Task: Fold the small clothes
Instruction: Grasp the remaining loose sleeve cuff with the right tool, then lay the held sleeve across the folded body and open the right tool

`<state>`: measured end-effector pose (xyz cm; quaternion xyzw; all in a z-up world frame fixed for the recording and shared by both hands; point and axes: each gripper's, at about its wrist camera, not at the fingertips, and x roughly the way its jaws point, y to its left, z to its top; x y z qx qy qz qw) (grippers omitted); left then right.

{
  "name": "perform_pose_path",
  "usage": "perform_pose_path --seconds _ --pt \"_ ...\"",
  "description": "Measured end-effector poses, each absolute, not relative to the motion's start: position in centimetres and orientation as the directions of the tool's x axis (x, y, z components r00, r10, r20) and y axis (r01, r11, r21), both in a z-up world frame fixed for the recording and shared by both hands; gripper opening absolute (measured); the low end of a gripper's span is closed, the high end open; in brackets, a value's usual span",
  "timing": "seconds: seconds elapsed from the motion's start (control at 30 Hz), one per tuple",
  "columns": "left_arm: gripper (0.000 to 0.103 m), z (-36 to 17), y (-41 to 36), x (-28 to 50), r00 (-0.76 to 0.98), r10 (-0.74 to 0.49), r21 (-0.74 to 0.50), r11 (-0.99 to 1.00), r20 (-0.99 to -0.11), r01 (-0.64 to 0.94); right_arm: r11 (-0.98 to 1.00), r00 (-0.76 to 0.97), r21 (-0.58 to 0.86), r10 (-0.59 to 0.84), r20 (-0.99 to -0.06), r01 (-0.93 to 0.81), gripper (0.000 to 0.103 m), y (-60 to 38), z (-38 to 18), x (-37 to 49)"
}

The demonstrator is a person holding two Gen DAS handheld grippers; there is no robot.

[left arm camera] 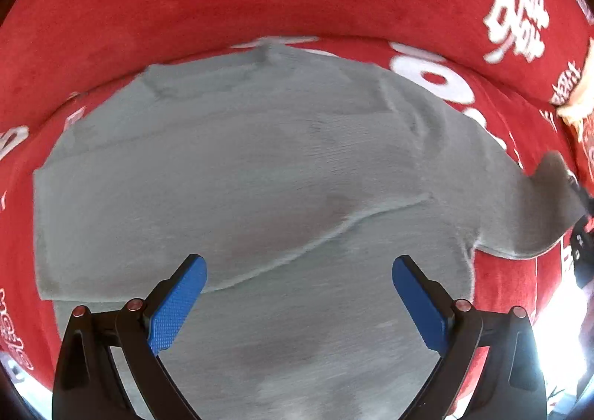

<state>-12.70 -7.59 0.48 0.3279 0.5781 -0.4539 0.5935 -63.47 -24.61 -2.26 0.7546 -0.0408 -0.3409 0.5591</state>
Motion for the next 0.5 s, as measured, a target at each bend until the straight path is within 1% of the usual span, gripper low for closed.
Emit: perform_pose_path --seconds 0.13,0.27,0.37,0.5 --pt "0.100 1.6 -5.4 -8.9 -0.016 -0.197 -0.100 0.424 -0.980 0.900 -0.206 0.833 0.901 -0.346 -0.432 0.381 0.005 -26.4 1.2 -55.9" --pt "0.101 1.9 -3.3 -5.2 0.027 -0.203 -0.075 0.479 -0.979 0.875 -0.032 0.875 0.899 -0.221 -0.432 0.436 0.006 -26.7 3.8 -47.0" --pt "0.101 1.7 -1.7 -2.4 0.058 -0.194 -0.057 0.535 -0.979 0.843 0.126 0.870 0.861 -0.087 -0.486 0.493 0.006 -25.7 4.6 -38.4" --pt "0.101 1.2 0.8 0.9 0.075 -0.189 -0.055 0.601 -0.979 0.797 0.267 0.810 0.792 0.062 -0.583 0.549 0.006 -22.6 3.2 -29.4"
